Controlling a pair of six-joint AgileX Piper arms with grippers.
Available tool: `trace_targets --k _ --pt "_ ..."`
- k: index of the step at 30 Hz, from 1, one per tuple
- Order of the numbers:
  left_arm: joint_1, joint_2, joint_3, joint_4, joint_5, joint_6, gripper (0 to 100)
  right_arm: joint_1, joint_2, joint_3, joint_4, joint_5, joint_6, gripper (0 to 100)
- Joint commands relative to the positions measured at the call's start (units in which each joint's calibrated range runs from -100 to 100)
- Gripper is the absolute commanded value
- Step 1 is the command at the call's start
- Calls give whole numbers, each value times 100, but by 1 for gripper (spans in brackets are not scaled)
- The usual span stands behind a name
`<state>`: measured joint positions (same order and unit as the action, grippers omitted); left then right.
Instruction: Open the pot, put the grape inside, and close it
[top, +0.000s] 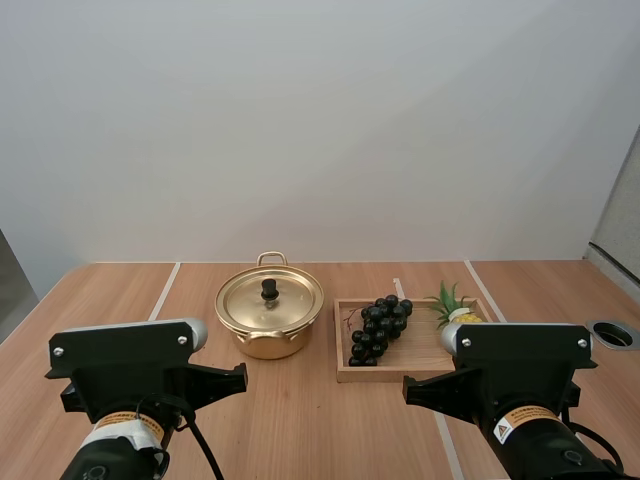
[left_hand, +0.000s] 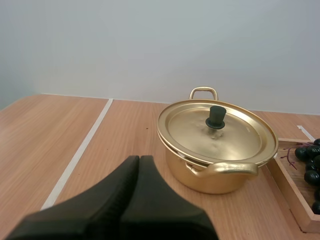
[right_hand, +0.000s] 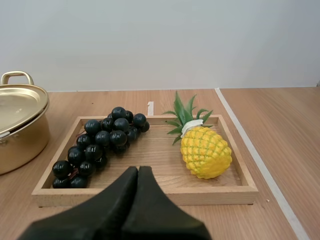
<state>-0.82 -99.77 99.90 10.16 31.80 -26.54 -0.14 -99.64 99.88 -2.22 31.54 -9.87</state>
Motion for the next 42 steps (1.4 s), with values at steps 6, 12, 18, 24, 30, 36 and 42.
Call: trace_targets --k 6,12,18,24,30,36,42 --pt "9 -23 10 -45 -659 -42 1 -26 -36 12 4 -50 40 0" --pt "9 -23 -119 -45 -1134 294 1 -26 -36 12 4 -601 40 0" --pt "9 -23 -850 -45 -1240 294 1 -26 -36 -149 -9 -758 40 0" --pt "9 -23 -1614 -45 -1240 294 1 -26 -36 -1363 -69 -379 20 0" --pt "9 -23 -2262 -45 -1240 294 1 -26 -36 -2755 -69 -205 20 0" --pt "9 -23 -2976 -45 -1240 294 1 -26 -36 -3932 -69 -205 20 0" --pt "9 -23 -3734 12 -1177 294 1 -26 -36 -4813 -69 -185 20 0"
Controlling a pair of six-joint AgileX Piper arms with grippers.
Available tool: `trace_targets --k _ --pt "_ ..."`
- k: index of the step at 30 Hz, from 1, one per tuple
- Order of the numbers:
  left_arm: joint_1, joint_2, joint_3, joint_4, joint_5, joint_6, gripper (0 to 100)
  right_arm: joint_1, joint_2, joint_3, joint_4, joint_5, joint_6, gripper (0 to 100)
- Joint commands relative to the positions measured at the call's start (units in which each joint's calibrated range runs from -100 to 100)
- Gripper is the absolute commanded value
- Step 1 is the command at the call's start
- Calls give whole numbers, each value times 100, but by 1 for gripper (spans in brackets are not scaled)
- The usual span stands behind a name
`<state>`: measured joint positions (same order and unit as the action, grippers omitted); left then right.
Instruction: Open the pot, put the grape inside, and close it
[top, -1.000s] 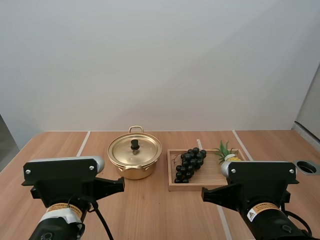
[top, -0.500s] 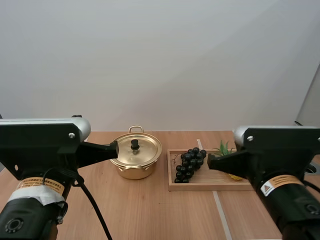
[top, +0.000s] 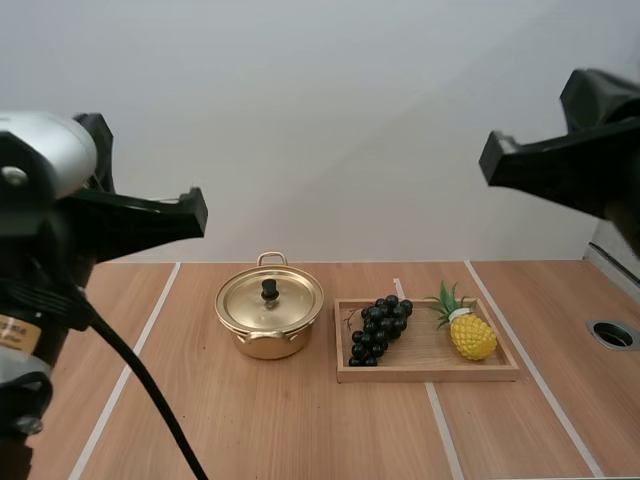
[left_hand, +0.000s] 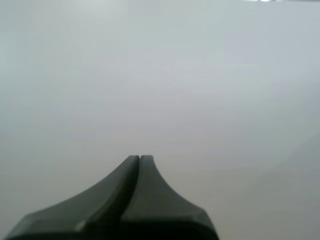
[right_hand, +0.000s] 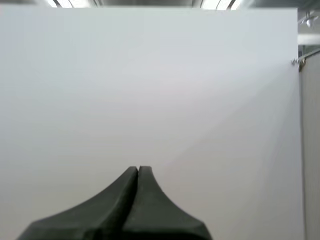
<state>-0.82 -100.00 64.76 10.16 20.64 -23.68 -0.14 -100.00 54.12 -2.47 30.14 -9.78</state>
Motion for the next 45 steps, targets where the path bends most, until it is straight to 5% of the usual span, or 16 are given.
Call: trace_targets --k 1,16,31,45 --pt "9 0 -331 37 -60 9 1 -26 0 -322 -44 -45 10 0" --pt "9 481 -1580 37 231 34 1 -26 116 -649 -34 -700 10 0" --pt "9 3298 -4421 37 1662 270 1 -26 2708 -2776 -23 332 10 0" --pt "9 4750 -4566 37 2525 443 1 -26 4282 -3422 -23 843 10 0"
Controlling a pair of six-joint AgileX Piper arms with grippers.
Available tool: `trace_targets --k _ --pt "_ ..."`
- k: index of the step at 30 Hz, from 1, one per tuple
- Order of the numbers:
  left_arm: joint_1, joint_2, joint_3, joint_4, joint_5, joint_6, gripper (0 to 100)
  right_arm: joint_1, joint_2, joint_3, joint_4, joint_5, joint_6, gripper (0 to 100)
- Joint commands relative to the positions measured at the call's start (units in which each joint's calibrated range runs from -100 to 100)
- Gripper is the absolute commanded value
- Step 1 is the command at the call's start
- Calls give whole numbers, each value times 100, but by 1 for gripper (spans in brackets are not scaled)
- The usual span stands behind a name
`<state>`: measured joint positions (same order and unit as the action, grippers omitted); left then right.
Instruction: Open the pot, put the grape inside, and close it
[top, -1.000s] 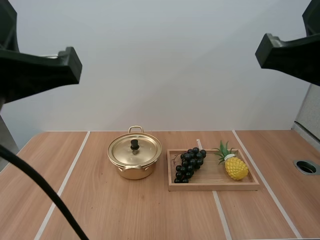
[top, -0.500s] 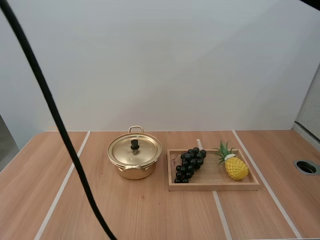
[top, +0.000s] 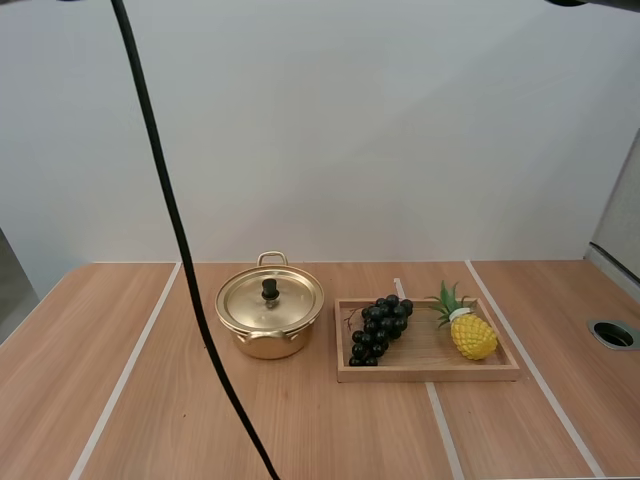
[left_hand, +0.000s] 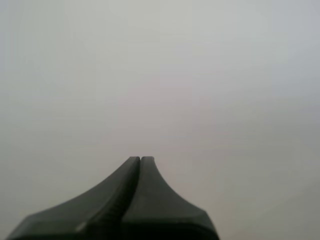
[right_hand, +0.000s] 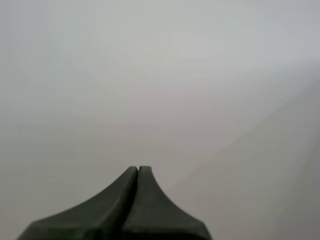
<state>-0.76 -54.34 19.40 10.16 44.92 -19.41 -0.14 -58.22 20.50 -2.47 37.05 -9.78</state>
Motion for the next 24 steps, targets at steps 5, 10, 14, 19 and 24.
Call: trace_targets --k 5,10,14,19,24 --pt "2 420 -31 37 150 61 1 -26 182 -60 -23 290 10 0" --pt "2 510 -31 37 362 431 28 -26 170 -79 -108 679 -99 22" --pt "2 555 -31 37 382 712 87 -26 173 -79 -62 1108 -638 100" --pt "2 532 -31 25 498 1211 100 -26 173 -79 -32 1108 -1257 100" --pt "2 532 -31 -347 957 1783 100 -26 173 -79 45 1037 -1257 100"
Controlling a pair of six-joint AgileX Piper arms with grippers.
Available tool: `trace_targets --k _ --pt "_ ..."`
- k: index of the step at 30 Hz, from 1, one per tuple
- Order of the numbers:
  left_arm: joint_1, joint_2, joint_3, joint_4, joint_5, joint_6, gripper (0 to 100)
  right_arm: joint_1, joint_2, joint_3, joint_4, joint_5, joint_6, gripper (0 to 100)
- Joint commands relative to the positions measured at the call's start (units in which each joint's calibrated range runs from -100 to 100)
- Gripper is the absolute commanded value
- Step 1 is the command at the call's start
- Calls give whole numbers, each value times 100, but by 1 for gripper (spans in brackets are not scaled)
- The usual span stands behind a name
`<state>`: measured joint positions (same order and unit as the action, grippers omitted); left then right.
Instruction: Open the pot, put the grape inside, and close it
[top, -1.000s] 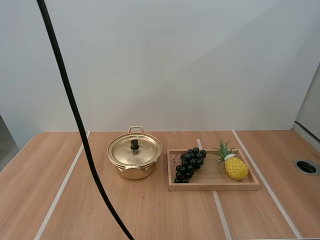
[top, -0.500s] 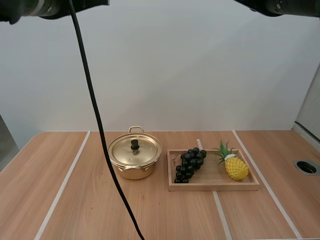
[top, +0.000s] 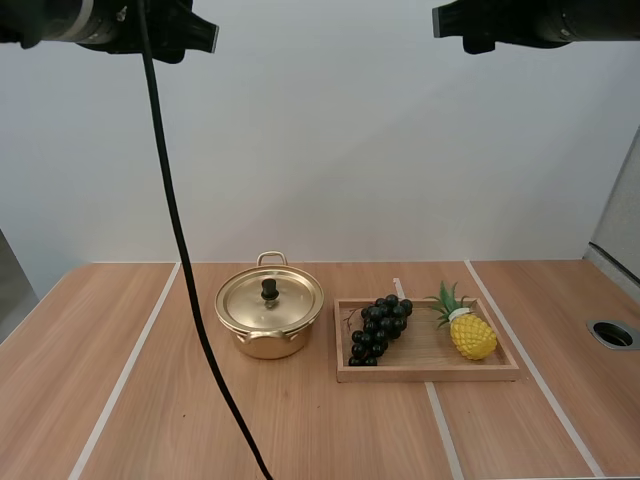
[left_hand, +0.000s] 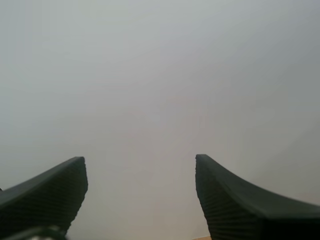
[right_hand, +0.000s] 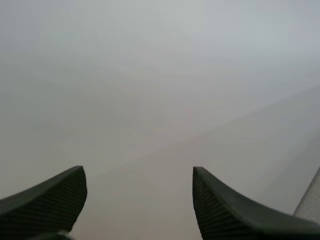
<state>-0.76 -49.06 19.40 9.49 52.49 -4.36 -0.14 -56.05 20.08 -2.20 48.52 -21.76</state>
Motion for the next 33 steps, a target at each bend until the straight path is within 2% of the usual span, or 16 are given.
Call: trace_targets --k 1,6,9,17,22,33 --pt "2 4 -31 -490 312 512 100 -26 -44 -37 62 -108 -58 100" --pt "2 85 -31 -2056 1259 2312 100 -26 -44 -37 179 -89 -58 100" --pt "2 277 -31 -2582 1692 2574 100 -26 -44 -37 179 -89 -58 100" --pt "2 1280 -31 -2613 2927 2812 100 -26 -44 -37 179 -89 -58 100" --pt "2 1764 -31 -2548 3076 2865 100 -26 -44 -37 179 -89 -58 100" --pt "2 3003 -31 -2544 4598 2954 100 -26 -44 -37 181 120 -58 100"
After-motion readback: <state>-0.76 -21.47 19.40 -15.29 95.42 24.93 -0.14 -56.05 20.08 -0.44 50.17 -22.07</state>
